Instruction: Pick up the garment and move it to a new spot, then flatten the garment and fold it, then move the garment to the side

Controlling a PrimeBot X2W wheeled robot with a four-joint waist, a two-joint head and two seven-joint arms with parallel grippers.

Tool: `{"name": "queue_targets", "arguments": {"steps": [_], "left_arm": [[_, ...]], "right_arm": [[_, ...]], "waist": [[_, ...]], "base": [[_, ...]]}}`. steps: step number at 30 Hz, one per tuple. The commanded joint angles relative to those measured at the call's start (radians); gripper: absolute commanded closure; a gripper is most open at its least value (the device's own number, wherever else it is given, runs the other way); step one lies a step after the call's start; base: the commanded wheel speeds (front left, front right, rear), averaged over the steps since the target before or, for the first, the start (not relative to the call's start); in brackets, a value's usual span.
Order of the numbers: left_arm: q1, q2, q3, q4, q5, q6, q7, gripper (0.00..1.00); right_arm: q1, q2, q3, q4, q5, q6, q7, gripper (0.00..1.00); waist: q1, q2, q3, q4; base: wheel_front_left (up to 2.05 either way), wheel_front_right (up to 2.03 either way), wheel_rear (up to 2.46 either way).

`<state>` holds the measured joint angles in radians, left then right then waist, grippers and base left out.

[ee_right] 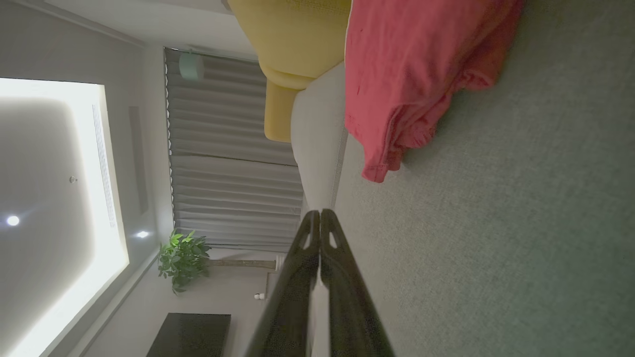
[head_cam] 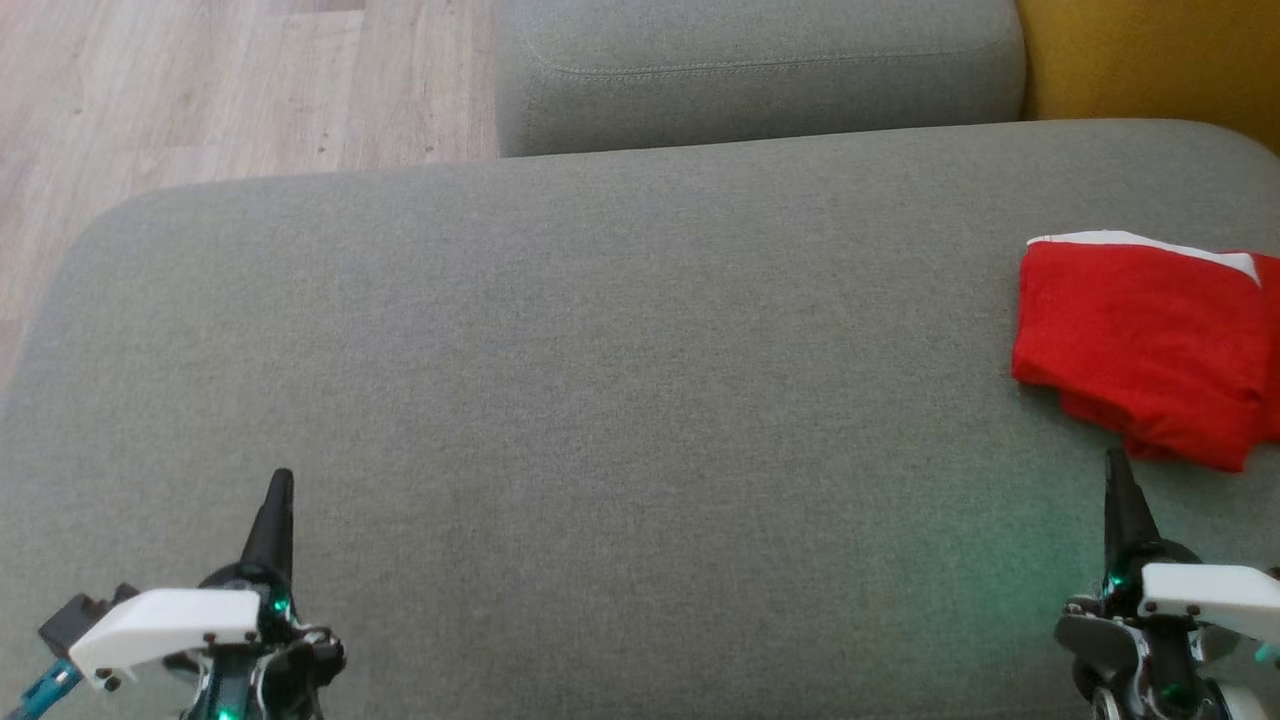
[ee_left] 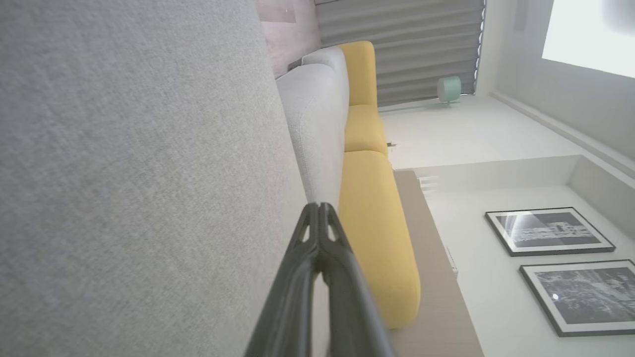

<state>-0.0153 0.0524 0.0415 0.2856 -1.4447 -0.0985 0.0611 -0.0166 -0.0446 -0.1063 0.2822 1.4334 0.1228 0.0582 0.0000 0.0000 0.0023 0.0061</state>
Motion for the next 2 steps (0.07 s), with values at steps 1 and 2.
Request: {"name": "queue_targets", "arguments": {"steps": [1,2], "left_arm": [[-0.065,0.006,0.033,-0.037,-0.022,-0.010,0.006,1.00],[-0.067,0.006,0.035,-0.037,-0.033,-0.012,0.009,1.00]], "right_arm": [[-0.066,-0.013,0.014,-0.037,0.027,0.007,0.008,1.00],[-0.068,-0.013,0.013,-0.037,0.038,0.007,0.011,1.00]], "waist": [[0.0000,0.0000,0.000,0.000],[0.0000,0.0000,0.000,-0.001]], "base": [[0.00,0.00,0.00],[0.00,0.00,0.00]]}}
